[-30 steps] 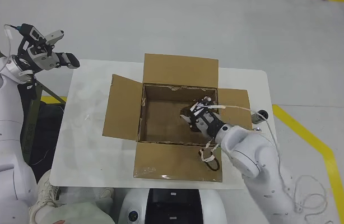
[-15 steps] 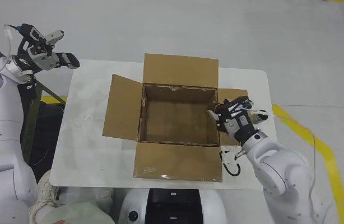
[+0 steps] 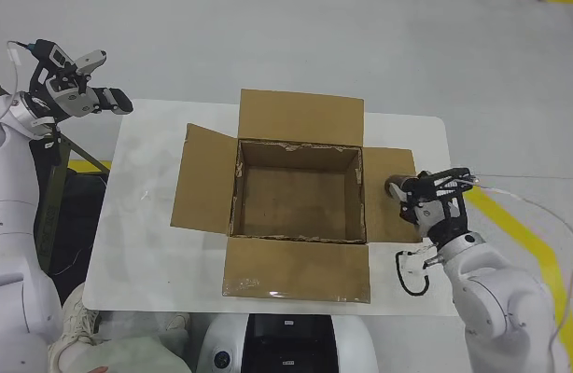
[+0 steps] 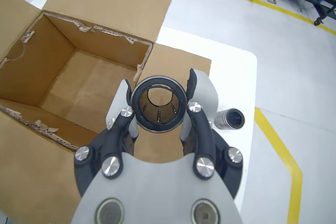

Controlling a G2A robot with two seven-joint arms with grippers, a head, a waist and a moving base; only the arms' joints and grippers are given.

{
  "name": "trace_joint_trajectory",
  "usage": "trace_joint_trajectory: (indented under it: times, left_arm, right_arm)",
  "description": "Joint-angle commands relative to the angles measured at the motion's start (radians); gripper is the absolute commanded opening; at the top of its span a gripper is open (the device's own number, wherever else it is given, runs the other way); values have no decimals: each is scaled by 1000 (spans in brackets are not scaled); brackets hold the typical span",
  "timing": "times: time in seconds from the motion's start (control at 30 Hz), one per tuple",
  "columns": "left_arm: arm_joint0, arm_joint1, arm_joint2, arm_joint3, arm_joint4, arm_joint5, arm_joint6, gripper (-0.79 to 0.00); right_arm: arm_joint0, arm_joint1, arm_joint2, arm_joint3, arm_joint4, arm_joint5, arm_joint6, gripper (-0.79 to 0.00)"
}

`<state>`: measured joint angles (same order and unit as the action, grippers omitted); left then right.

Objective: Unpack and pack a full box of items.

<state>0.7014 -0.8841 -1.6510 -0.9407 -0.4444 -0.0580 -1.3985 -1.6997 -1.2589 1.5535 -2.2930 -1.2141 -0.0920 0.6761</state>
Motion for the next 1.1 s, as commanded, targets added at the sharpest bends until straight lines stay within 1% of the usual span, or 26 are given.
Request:
trace_joint_trajectory:
  times: [0.0,0.27,0.43,0.57,1.07]
  left_arm:
    - [0,0,0,0,0,0,0,0]
    - [0,0,0,0,0,0,0,0]
    - [0,0,0,0,0,0,0,0]
    - [0,0,0,0,0,0,0,0]
    - [0,0,0,0,0,0,0,0]
  right_arm:
    - [-14,0,20,-1,3,23,-10,-785]
    - [-80,0,109,0,57,78,-62,-785]
    - [-119,1,163,13,83,102,-65,-785]
    - [-142,0,183,27,100,116,-63,-785]
    - [-140,1,215,153,168,120,-63,-785]
